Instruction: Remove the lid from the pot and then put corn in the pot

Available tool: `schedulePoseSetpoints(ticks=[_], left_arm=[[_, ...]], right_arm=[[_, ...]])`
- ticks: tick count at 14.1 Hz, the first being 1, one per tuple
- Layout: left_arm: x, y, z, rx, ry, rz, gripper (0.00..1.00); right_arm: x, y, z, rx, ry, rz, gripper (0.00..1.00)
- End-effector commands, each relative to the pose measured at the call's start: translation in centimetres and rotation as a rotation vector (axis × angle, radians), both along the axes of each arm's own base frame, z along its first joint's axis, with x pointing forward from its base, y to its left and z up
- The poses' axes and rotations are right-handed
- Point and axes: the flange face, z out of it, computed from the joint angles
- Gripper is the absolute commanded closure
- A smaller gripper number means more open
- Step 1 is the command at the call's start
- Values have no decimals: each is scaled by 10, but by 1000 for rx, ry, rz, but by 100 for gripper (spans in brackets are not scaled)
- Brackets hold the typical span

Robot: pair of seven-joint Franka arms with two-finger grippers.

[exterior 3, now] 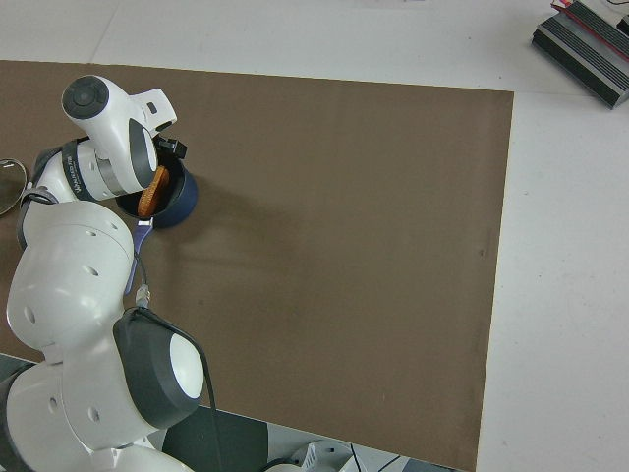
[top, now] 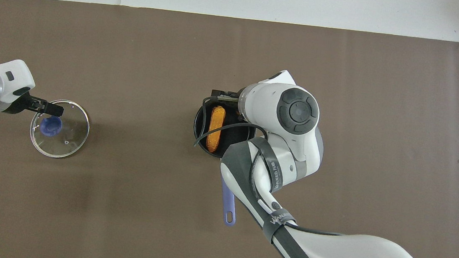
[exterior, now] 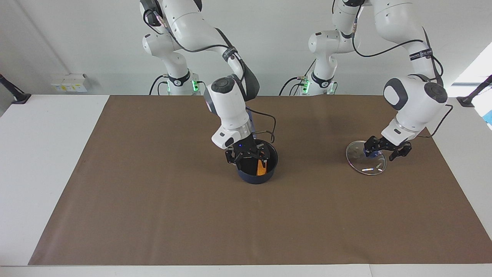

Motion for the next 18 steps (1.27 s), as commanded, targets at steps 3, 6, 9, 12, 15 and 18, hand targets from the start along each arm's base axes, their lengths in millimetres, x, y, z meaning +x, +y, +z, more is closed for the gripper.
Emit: schedulePoseSetpoints(ticks=[3,6,9,12,15,18], left_arm=[[4,-23,49,39,30,95,0],[1,-57,89,59,53,147,0],[3,-64,124,47,56,227,0],[2,-57,157,40,34,243,0],[1,-49,182,44,40,241,0],[-3,-42,194,44,55,210,0]], right_arm=[[10,-96,79,-7,-20,-76,0],[10,-161,113,-43,0,-83,0],[-4,-217,141,-87,54,-74,0],[-28,-260,167,-217,110,-34,0],[-57,-277,194,-290,178,-41,0],[-79,-294,221,-288,184,-65,0]])
